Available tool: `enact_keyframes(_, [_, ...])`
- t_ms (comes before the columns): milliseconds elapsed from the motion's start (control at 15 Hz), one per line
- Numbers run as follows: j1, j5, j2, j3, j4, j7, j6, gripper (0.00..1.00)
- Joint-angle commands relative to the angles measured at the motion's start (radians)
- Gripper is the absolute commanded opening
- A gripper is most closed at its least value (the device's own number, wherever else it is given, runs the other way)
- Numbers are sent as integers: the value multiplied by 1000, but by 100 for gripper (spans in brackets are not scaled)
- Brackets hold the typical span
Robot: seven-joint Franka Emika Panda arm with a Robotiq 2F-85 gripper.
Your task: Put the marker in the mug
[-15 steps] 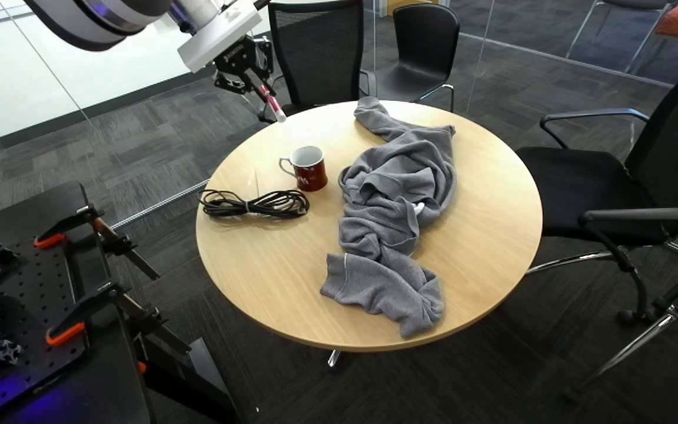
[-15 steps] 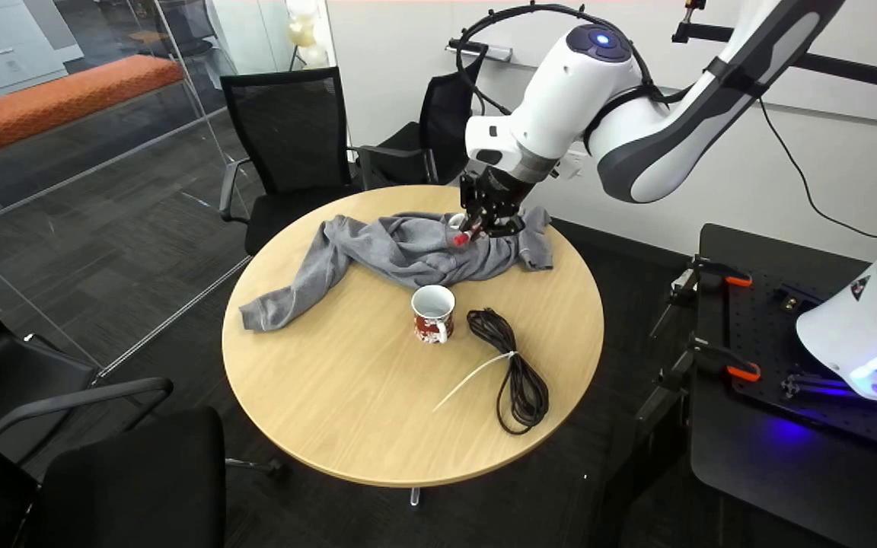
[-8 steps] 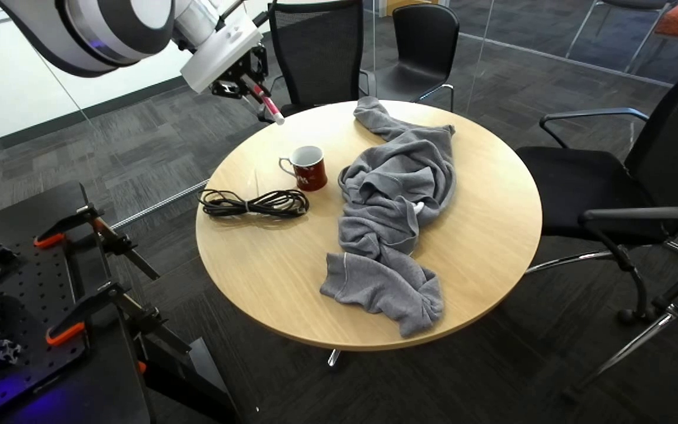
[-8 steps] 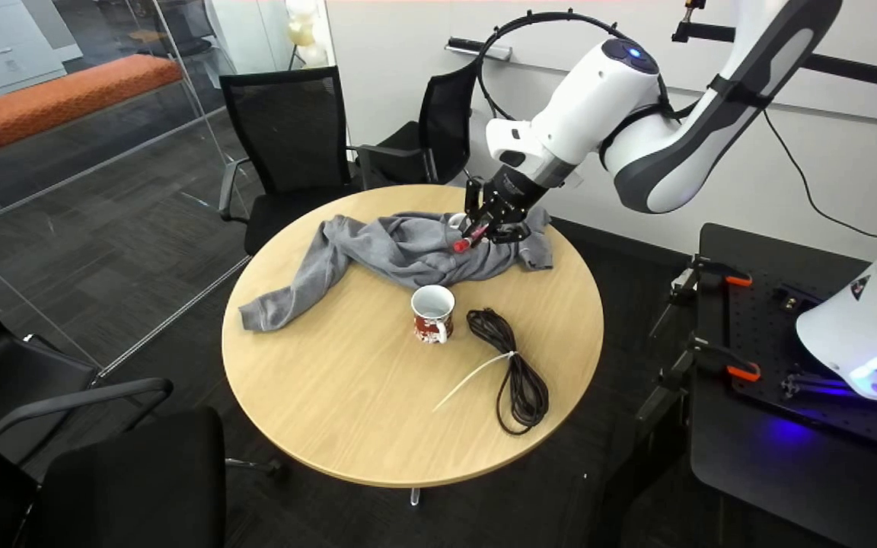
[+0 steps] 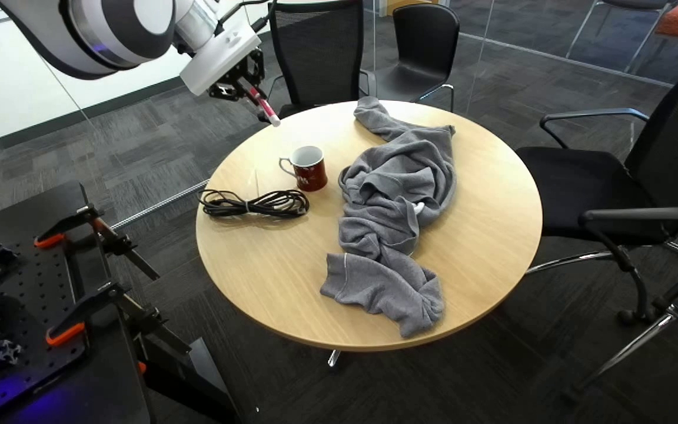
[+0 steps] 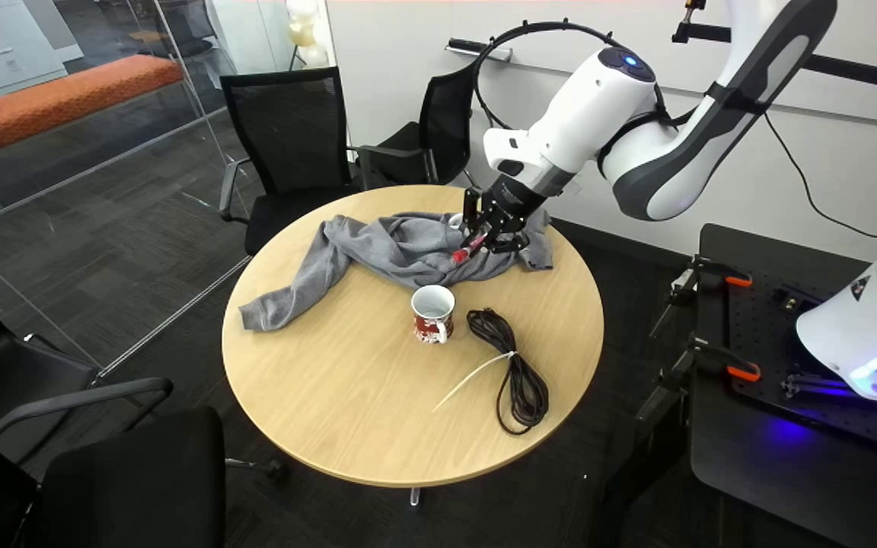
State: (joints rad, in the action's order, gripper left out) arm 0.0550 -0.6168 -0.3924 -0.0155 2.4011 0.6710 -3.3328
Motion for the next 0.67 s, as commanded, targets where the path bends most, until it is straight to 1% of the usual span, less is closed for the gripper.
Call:
enact_keyframes(0, [-95,-18,-82,99,-48,-1,-57,5])
enact_keyframes(267, [-192,-37,-148,190,-95,9,-82,5])
enact_keyframes(600, [-309,-93,-213,274,-145,11,-124,5])
